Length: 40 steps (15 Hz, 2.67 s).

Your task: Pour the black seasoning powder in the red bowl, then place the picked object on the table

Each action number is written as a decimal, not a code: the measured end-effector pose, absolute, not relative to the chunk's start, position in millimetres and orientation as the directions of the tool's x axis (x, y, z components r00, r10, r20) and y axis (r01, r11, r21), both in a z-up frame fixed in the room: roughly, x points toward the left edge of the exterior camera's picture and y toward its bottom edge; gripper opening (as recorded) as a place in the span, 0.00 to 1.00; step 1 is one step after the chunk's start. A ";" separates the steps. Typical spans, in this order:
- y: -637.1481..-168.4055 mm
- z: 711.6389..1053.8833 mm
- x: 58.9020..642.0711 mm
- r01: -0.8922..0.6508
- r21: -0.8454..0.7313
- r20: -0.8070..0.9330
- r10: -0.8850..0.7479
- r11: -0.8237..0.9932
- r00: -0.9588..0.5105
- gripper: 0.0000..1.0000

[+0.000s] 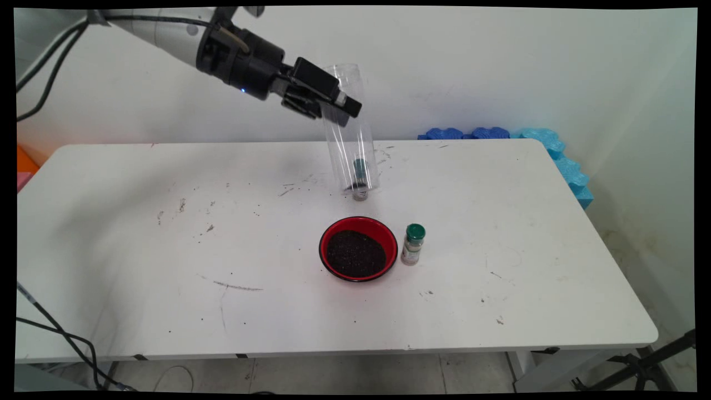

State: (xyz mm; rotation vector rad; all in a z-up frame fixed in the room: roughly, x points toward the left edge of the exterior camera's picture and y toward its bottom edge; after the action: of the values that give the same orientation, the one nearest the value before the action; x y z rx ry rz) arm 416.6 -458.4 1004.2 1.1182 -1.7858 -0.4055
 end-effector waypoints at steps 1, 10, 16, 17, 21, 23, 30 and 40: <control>-458.6 1008.4 417.1 -0.514 0.650 0.578 -0.803 0.560 -0.144 0.00; -460.4 1043.0 421.9 -0.467 0.270 0.802 -0.465 0.842 -0.375 0.00; -463.9 1057.9 424.1 -0.424 0.064 0.837 -0.280 0.903 -0.470 0.00; -464.6 1059.6 424.5 -0.419 0.037 0.838 -0.257 0.907 -0.481 0.00; -467.7 1062.7 427.2 -0.408 -0.041 0.835 -0.193 0.912 -0.516 0.00; -468.1 1060.3 430.2 -0.410 -0.056 0.831 -0.185 0.911 -0.525 0.00; -460.7 1021.6 458.2 -0.443 -0.039 0.816 -0.227 0.895 -0.531 0.00; -452.8 925.7 493.1 -0.494 0.003 0.797 -0.301 0.869 -0.524 0.00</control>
State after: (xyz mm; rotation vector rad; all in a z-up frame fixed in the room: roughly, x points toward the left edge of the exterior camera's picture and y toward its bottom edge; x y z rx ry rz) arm 493.1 -452.8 925.7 0.5727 -2.1591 0.2807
